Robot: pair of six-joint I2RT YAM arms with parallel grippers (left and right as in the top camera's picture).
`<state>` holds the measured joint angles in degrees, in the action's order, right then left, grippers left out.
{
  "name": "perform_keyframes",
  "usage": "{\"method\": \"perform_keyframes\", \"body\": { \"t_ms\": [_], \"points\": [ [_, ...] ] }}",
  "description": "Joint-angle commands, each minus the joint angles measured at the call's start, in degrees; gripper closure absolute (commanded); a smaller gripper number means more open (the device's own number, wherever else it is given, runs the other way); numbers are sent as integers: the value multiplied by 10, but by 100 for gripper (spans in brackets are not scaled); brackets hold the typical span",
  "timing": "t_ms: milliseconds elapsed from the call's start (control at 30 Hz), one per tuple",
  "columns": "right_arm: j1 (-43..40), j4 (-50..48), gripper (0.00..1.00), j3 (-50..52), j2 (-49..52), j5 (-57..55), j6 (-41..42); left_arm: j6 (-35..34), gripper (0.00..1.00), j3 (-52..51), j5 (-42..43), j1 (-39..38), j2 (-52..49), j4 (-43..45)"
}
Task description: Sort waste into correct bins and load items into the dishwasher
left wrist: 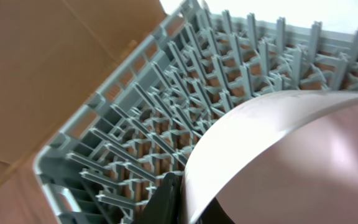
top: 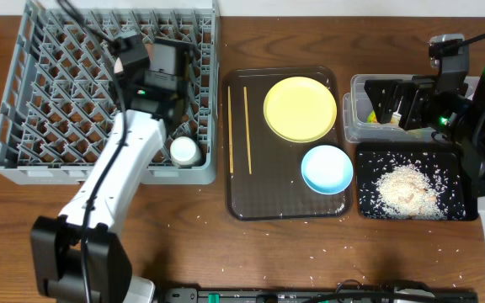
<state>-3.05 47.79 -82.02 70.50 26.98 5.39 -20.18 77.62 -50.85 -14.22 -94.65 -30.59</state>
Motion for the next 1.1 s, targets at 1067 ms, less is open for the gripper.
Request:
{"method": "perform_keyframes", "body": {
  "t_ms": [1067],
  "points": [
    [-3,0,1,-4,0,-2,-7,-15,93,-3,-300,-127,-184,2]
  ]
}}
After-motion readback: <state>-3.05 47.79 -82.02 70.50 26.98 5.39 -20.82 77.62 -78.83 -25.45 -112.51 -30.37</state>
